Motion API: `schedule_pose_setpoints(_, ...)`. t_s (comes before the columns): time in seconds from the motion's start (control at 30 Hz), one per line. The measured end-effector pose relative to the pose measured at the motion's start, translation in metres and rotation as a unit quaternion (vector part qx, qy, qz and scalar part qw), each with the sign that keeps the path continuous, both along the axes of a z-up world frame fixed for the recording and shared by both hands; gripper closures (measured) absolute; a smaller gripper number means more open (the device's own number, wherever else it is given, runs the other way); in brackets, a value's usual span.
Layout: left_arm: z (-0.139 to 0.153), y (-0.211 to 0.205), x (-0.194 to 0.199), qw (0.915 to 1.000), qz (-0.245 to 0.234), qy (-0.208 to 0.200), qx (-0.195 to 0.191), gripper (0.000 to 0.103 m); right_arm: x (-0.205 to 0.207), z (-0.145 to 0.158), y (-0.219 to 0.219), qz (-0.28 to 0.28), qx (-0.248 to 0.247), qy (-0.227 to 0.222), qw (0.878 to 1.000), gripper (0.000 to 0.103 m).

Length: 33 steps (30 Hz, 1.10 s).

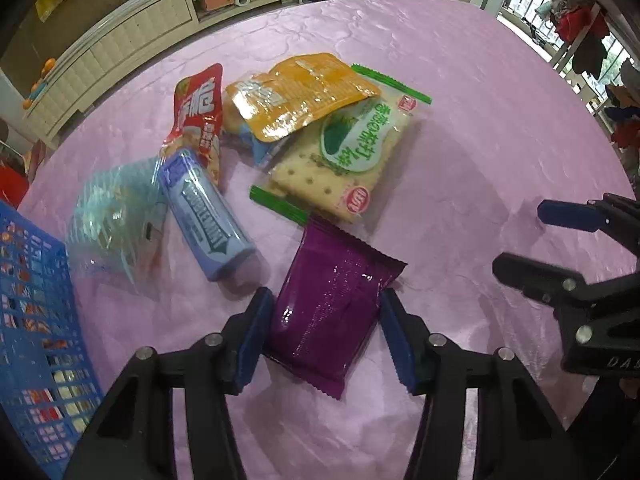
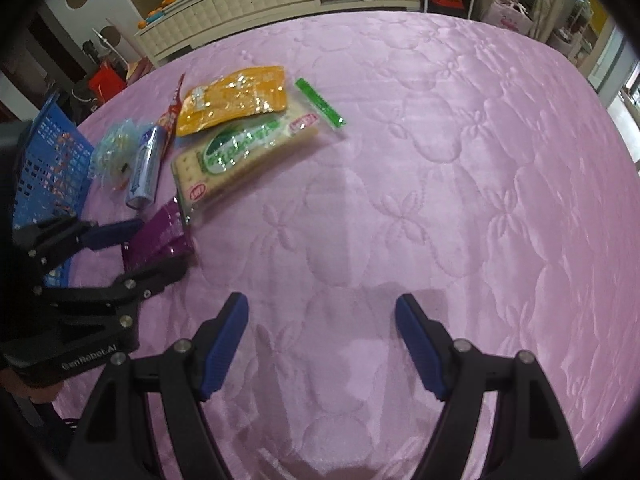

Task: Organize snacks
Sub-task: 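Grasp the purple pouch with the left tool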

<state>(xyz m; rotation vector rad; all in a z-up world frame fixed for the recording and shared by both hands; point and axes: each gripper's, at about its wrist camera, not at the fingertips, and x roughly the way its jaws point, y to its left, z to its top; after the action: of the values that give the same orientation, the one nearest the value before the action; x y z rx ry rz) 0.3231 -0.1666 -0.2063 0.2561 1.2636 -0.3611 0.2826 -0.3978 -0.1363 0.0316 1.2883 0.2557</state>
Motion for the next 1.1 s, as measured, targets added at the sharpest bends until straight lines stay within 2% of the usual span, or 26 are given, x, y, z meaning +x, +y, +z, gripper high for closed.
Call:
schedule_pose_setpoints(0.23, 0.017, 0.021, -0.024, 0.9986, 0.042, -0.026, -0.018, 0.052, -0.004, 0.013, -0.017, 0.003, -0.009, -0.010, 1.000, 0.023)
schedule_pose_setpoints(0.47, 0.050, 0.046, -0.024, 0.9936, 0.089, -0.068, -0.015, 0.052, 0.011, 0.026, 0.002, 0.019, -0.006, -0.015, 1.000, 0.023)
schedule_pose_setpoints(0.6, 0.069, 0.067, -0.020, 0.9904, 0.114, -0.067, -0.042, 0.052, 0.027, 0.037, 0.023, 0.066, -0.019, -0.039, 0.997, 0.023)
schedule_pose_setpoints(0.73, 0.083, 0.087, -0.012, 0.9863, 0.135, -0.092, -0.024, 0.052, 0.050, 0.044, 0.034, 0.117, -0.042, -0.071, 0.990, 0.018)
schedule_pose_setpoints(0.8, 0.080, 0.096, -0.002, 0.9848, 0.148, -0.085, -0.031, 0.052, 0.063, 0.045, 0.040, 0.136, -0.040, -0.077, 0.987, 0.017)
schedule_pose_setpoints(0.9, 0.075, 0.103, 0.009, 0.9829, 0.162, -0.073, -0.048, 0.052, 0.084, 0.044, 0.044, 0.132, -0.018, -0.057, 0.989, 0.017)
schedule_pose_setpoints(1.1, 0.067, 0.105, 0.029, 0.9811, 0.179, -0.065, -0.034, 0.052, 0.125, 0.028, 0.065, 0.089, -0.001, -0.012, 0.996, 0.017)
